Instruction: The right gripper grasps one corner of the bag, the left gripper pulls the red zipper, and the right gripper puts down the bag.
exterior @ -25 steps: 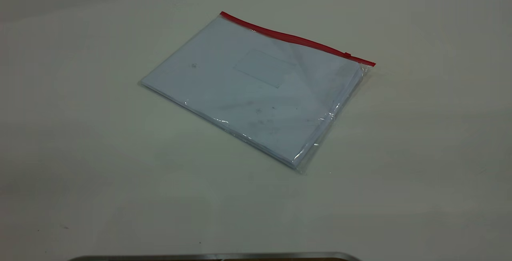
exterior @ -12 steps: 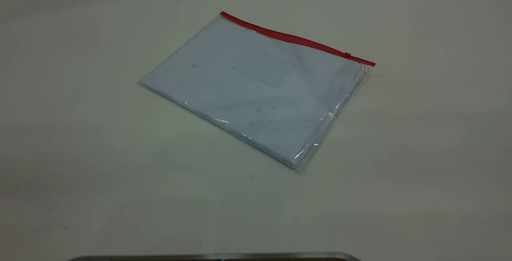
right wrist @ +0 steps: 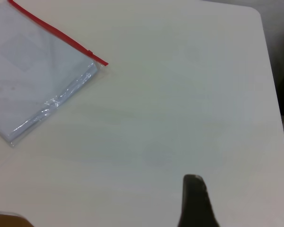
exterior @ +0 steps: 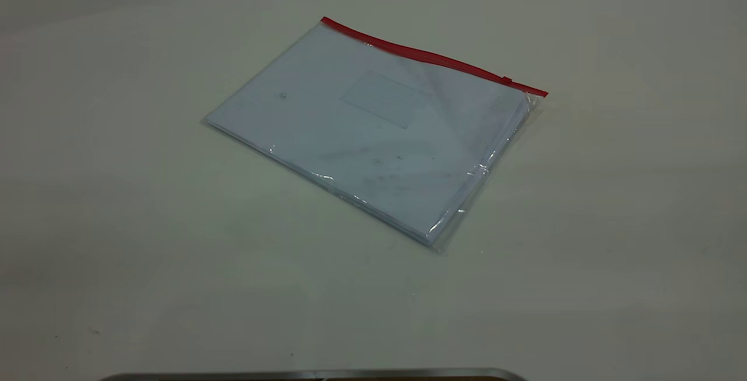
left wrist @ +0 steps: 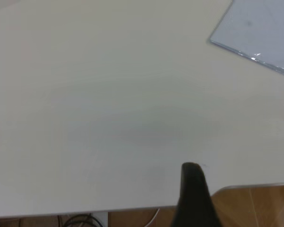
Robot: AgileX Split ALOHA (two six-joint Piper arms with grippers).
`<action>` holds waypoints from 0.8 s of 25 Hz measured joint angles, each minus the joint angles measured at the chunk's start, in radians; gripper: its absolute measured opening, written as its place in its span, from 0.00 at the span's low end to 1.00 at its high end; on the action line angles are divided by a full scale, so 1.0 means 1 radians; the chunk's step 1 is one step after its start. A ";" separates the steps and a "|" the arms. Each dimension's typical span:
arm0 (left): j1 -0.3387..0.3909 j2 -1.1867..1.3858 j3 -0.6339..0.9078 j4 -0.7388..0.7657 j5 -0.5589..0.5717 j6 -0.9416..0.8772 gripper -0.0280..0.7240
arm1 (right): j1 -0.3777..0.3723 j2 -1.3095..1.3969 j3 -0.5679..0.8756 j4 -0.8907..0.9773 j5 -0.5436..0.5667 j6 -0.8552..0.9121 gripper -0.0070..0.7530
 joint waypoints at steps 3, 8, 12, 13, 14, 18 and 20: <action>0.000 0.001 0.000 0.000 -0.001 -0.007 0.82 | 0.000 0.000 0.000 0.001 -0.004 0.002 0.71; 0.000 0.151 -0.065 0.000 -0.058 -0.040 0.82 | 0.000 0.018 -0.059 0.021 -0.112 0.046 0.71; 0.000 0.389 -0.148 0.000 -0.211 -0.043 0.82 | 0.000 0.180 -0.122 0.042 -0.166 0.088 0.71; 0.000 0.457 -0.169 0.000 -0.242 -0.043 0.82 | 0.000 0.238 -0.135 0.048 -0.180 0.091 0.71; 0.000 0.513 -0.196 0.000 -0.272 -0.043 0.82 | 0.000 0.297 -0.142 0.054 -0.199 0.093 0.71; 0.000 0.765 -0.283 -0.074 -0.376 -0.043 0.82 | 0.000 0.508 -0.147 0.099 -0.302 0.093 0.71; 0.000 0.887 -0.320 -0.122 -0.434 -0.035 0.82 | 0.000 0.612 -0.147 0.133 -0.340 0.081 0.71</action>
